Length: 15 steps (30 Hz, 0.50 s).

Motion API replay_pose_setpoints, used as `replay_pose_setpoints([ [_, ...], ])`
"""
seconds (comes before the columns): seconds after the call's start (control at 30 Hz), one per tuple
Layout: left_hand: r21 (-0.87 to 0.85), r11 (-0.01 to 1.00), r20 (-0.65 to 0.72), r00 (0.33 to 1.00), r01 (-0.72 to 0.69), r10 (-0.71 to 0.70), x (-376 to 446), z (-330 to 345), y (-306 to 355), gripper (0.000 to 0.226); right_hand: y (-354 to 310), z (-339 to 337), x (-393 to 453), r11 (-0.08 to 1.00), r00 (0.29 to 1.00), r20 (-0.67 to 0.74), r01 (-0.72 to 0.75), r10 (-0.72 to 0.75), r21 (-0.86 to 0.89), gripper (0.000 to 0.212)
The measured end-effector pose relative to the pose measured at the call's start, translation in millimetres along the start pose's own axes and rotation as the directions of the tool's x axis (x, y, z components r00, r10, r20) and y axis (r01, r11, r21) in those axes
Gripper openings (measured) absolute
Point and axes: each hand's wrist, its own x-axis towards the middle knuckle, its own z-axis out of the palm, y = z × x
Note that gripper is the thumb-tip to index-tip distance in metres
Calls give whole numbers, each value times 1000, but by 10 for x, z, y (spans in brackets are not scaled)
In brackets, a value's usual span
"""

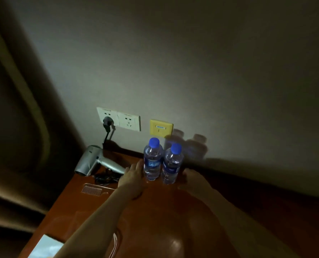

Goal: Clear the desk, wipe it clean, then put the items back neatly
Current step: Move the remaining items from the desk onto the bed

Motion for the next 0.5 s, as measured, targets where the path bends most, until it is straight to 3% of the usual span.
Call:
replay_pose_setpoints([
  [0.07,-52,997,-34,998,-54,52,168,-10,43,89,31,-26,220,994,997,-59,-51,56,97,58],
  [0.13,-211,973,-84,994,-88,72,330,24,55,88,185,140,305,983,999,-46,32,-24,179,68],
  [0.27,-548,836,-57,998,-27,-5,510,175,2,79,394,472,445,924,993,-83,109,-84,367,59],
  [0.37,-693,721,-26,1000,-8,-14,516,268,-1,71,367,582,533,849,988,-133,131,-73,512,46],
  [0.5,-800,600,-23,1000,-14,-7,487,392,-48,68,362,735,540,775,986,-160,65,47,629,56],
])
